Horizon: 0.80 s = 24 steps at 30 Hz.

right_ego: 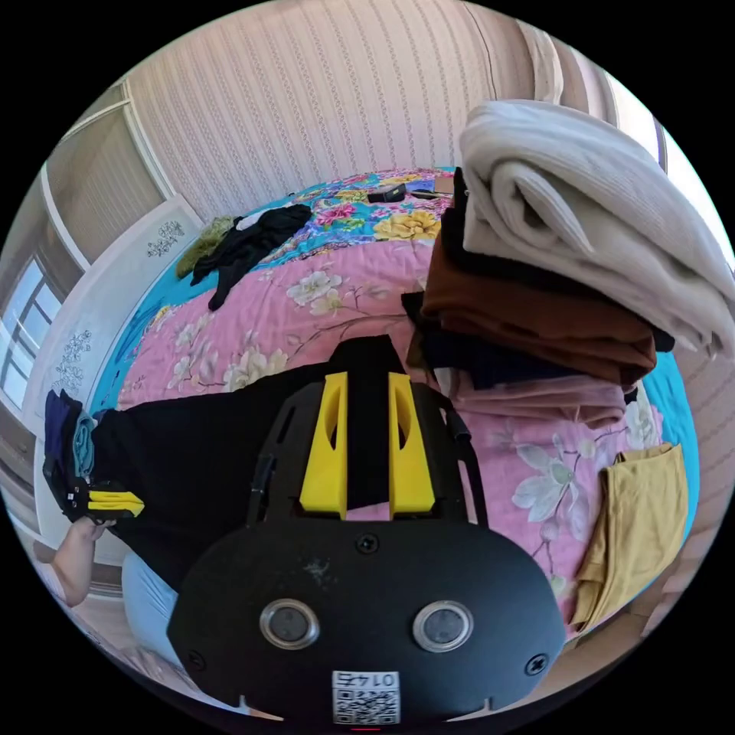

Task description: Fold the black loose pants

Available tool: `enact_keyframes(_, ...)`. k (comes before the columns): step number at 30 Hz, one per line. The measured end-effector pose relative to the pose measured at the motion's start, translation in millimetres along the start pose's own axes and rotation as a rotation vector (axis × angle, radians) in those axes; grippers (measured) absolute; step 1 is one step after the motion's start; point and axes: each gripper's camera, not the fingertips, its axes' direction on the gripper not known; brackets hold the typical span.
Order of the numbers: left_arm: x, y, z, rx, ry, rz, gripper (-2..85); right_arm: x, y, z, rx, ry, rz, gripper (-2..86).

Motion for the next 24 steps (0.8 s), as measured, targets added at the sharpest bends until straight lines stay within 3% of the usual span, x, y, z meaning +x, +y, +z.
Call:
enact_keyframes(6,1.4,-24.1,0.6,-0.057,-0.067,0.047,-1.0,66.1,82.4,-6.1,0.012,-0.013,0.164,8.2)
enact_keyframes(12,12.2,-98.5,14.5,0.028,-0.042,0.094,-0.7,114.7,130.4,7.5,0.042,-0.177,0.278,8.7)
enact_keyframes(17,22.4,-189.4,75.9,0.015,-0.026,0.133,2.8,149.6,147.5,7.8,0.143,-0.352,0.322,8.4)
enact_keyframes(24,15.9,-306.5,168.9,-0.061,-0.039,0.088,4.5,180.6,134.7,21.9,0.115,-0.468,0.316,6.4)
